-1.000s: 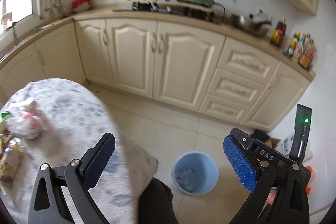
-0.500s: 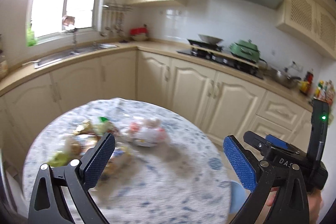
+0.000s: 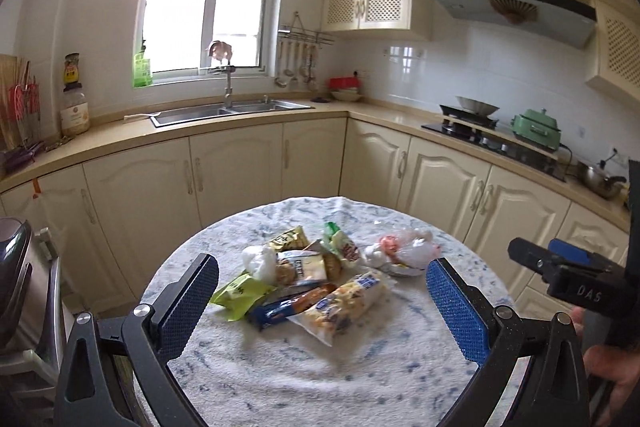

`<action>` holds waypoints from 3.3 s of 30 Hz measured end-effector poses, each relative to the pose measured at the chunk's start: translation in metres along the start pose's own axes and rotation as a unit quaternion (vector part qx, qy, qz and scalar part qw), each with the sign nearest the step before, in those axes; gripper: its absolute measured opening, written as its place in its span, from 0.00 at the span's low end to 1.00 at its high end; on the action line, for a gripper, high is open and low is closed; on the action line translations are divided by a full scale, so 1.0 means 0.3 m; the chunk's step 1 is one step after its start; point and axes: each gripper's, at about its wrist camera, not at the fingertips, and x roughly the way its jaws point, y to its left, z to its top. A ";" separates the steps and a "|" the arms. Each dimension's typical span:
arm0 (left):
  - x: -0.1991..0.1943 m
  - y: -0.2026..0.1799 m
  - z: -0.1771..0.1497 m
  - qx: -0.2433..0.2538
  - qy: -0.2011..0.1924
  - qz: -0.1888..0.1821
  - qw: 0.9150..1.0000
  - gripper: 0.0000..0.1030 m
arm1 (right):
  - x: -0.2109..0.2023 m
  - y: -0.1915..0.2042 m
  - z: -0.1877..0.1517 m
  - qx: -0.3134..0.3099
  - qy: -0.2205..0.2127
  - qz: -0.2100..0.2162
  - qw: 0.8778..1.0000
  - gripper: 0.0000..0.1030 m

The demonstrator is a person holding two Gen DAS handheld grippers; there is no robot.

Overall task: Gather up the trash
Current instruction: 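Move both tools back to the table, then grasp the snack bar packet with the left gripper while the right grasps a plastic bag, then carry the packet and bag to the blue bin and open both grippers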

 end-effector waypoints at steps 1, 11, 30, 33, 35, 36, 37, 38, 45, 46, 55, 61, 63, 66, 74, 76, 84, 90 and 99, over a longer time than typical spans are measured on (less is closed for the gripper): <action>0.001 0.001 -0.006 0.000 0.001 0.003 1.000 0.99 | 0.008 0.008 0.004 -0.005 0.001 -0.001 1.000 1.00; 0.254 -0.082 -0.026 0.027 0.050 0.001 0.998 0.99 | 0.206 0.029 0.028 -0.041 0.044 -0.004 0.998 1.00; 0.869 -0.194 0.042 0.106 0.201 0.015 0.974 0.84 | 0.746 -0.058 0.030 -0.027 0.166 0.020 0.986 0.86; 0.911 -0.205 0.054 0.115 0.206 0.013 0.972 0.68 | 0.770 -0.059 0.014 -0.018 0.174 0.048 0.983 0.66; 0.927 -0.213 0.056 0.120 0.206 0.014 0.971 0.60 | 0.757 -0.056 0.009 -0.023 0.171 0.049 0.984 0.58; 0.937 -0.211 0.061 0.117 0.206 0.010 0.971 0.56 | 0.746 -0.059 0.007 -0.021 0.169 0.053 0.984 0.54; 0.946 -0.207 0.065 0.112 0.208 0.005 0.972 0.53 | 0.730 -0.065 0.004 -0.016 0.165 0.057 0.984 0.52; 0.946 -0.208 0.059 0.107 0.210 0.001 0.972 0.47 | 0.710 -0.073 0.001 -0.014 0.160 0.056 0.985 0.51; 0.931 -0.136 0.069 0.051 0.223 -0.039 0.973 0.27 | 0.551 -0.104 -0.008 -0.004 0.129 0.063 0.990 0.50; 0.925 -0.126 0.070 0.045 0.224 -0.042 0.973 0.27 | 0.524 -0.105 -0.014 -0.004 0.125 0.063 0.990 0.50; 0.849 -0.065 0.091 -0.020 0.189 -0.052 0.980 0.26 | 0.369 -0.078 -0.119 0.003 0.125 0.094 0.988 0.50; 0.780 -0.091 0.068 -0.030 0.161 -0.046 0.985 0.26 | 0.297 -0.088 -0.152 0.013 0.115 0.097 0.989 0.50; 0.769 -0.106 0.077 -0.028 0.153 -0.045 0.987 0.26 | 0.274 -0.102 -0.149 0.017 0.108 0.094 0.990 0.50; 0.709 -0.144 0.071 -0.016 0.139 -0.048 0.989 0.26 | 0.238 -0.128 -0.134 0.022 0.097 0.090 0.991 0.50; 0.650 -0.273 0.109 0.008 0.103 -0.075 0.992 0.26 | 0.104 -0.226 -0.065 0.034 0.046 0.072 0.996 0.50; 0.654 -0.319 0.127 0.016 0.096 -0.085 0.992 0.26 | 0.062 -0.265 -0.049 0.041 0.031 0.064 0.997 0.50; 0.668 -0.512 0.175 0.044 0.074 -0.138 0.987 0.26 | -0.092 -0.474 -0.008 0.071 -0.018 0.004 0.997 0.50; 0.745 -0.729 0.195 0.078 0.085 -0.197 0.974 0.26 | -0.194 -0.707 -0.062 0.120 -0.034 -0.062 0.990 0.50; 0.937 -1.139 0.054 0.152 0.182 -0.288 0.928 0.26 | -0.249 -1.132 -0.308 0.232 0.006 -0.173 0.957 0.50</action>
